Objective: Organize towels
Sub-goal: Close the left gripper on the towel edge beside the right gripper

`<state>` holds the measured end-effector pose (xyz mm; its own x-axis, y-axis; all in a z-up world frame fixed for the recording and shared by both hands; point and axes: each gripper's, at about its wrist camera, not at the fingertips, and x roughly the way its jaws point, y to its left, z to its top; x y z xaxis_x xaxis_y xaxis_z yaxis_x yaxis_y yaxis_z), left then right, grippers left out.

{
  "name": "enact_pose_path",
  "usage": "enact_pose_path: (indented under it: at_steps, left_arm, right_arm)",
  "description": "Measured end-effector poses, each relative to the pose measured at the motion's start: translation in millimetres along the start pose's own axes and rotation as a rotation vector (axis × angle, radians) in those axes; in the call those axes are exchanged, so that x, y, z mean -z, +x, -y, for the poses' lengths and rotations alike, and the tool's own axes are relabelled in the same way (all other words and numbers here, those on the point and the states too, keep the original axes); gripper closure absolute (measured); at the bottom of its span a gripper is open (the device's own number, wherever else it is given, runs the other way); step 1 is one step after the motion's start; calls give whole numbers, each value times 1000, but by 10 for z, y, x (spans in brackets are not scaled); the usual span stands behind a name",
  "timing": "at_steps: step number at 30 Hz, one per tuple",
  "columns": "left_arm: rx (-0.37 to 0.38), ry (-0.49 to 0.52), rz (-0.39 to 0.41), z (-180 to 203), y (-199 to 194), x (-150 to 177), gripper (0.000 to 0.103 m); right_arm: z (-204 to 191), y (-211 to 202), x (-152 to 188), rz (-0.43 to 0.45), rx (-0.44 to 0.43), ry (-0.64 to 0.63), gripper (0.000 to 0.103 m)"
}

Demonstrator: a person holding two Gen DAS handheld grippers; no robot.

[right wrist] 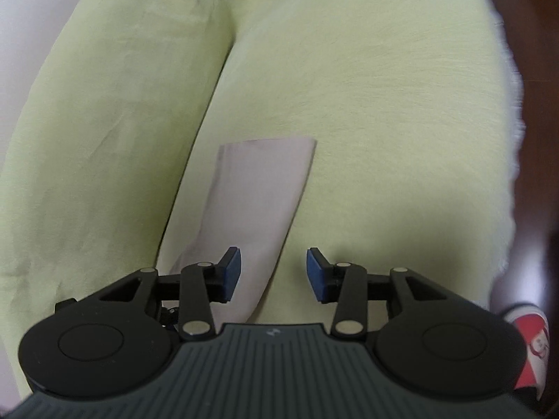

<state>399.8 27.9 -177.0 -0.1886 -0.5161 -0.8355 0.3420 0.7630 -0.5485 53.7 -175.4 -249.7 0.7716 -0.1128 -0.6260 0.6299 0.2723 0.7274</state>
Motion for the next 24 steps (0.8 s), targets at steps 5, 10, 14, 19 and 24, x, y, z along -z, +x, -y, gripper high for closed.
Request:
enact_pose_path:
  at_steps: [5, 10, 14, 19, 24]
  left_arm:
    - [-29, -43, 17, 107, -47, -15, 93]
    - [-39, -35, 15, 270, -126, -7, 94]
    - [-37, -46, -6, 324, -190, -67, 94]
    - [18, -61, -26, 357, -301, -189, 94]
    - [74, -75, -44, 346, -323, -293, 94]
  right_arm:
    - [244, 292, -271, -53, -95, 66, 65]
    - [344, 495, -311, -88, -131, 166, 65]
    - [343, 582, -153, -116, -150, 236, 66]
    - [351, 680, 33, -100, -197, 363, 65]
    - [348, 734, 104, -49, -240, 438, 65]
